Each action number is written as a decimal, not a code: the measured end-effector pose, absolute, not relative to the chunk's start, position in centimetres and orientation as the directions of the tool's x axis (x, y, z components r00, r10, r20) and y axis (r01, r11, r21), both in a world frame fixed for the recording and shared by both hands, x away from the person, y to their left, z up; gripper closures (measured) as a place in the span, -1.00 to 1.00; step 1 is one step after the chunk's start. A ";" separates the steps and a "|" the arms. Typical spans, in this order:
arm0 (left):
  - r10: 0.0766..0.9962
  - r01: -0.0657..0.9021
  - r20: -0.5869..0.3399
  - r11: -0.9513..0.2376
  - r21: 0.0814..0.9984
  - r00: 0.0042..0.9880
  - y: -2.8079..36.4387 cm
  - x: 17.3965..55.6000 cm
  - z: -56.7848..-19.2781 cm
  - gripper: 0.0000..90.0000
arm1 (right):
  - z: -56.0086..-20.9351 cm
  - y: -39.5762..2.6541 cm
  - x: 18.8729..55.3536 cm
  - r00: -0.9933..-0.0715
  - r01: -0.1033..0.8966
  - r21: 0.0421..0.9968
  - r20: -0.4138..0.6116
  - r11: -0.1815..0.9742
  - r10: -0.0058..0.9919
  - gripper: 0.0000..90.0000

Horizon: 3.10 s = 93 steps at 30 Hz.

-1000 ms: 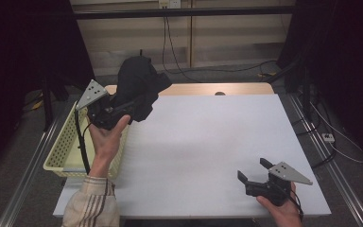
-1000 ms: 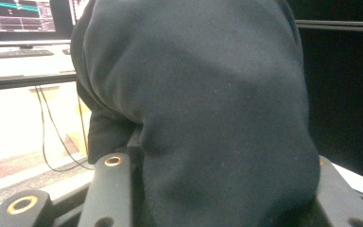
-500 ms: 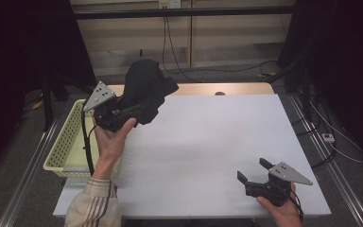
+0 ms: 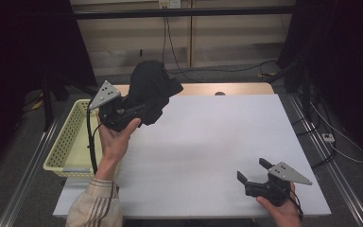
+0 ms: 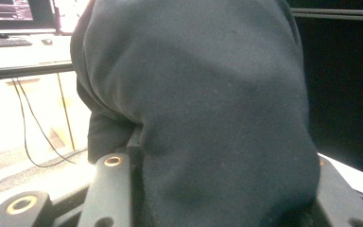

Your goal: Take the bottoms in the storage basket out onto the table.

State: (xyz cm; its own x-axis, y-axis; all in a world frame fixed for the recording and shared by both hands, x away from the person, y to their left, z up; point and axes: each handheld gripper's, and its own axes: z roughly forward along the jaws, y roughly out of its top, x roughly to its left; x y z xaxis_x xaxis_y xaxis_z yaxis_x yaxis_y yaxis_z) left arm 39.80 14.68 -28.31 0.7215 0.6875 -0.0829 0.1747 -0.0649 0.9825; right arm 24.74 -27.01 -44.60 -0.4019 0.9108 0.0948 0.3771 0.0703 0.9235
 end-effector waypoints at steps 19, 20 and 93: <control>0.657 0.210 -0.091 -0.105 0.972 0.748 12.7 40.1 -29.5 0.17 | -44.6 -27.0 24.7 -0.404 0.378 0.923 0.095 0.071 0.910 -0.89; 0.648 0.220 -0.106 -0.096 0.971 0.754 12.7 40.2 -29.6 0.17 | -44.6 -27.0 24.7 -0.405 0.377 0.923 0.095 0.071 0.909 -0.89; 0.646 0.368 -0.108 -0.282 0.886 0.755 7.6 42.8 -36.3 0.16 | -44.6 -26.9 24.7 -0.409 0.378 0.923 0.098 0.072 0.907 -0.88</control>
State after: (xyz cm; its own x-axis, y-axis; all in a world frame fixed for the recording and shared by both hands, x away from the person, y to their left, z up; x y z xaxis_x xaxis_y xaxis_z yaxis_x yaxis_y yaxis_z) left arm 42.84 7.65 -36.27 0.7554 0.6463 -0.1079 0.3676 -0.2817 0.8863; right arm 24.67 -26.92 -44.59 -0.4095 0.9071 0.0976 0.3784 0.0716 0.9229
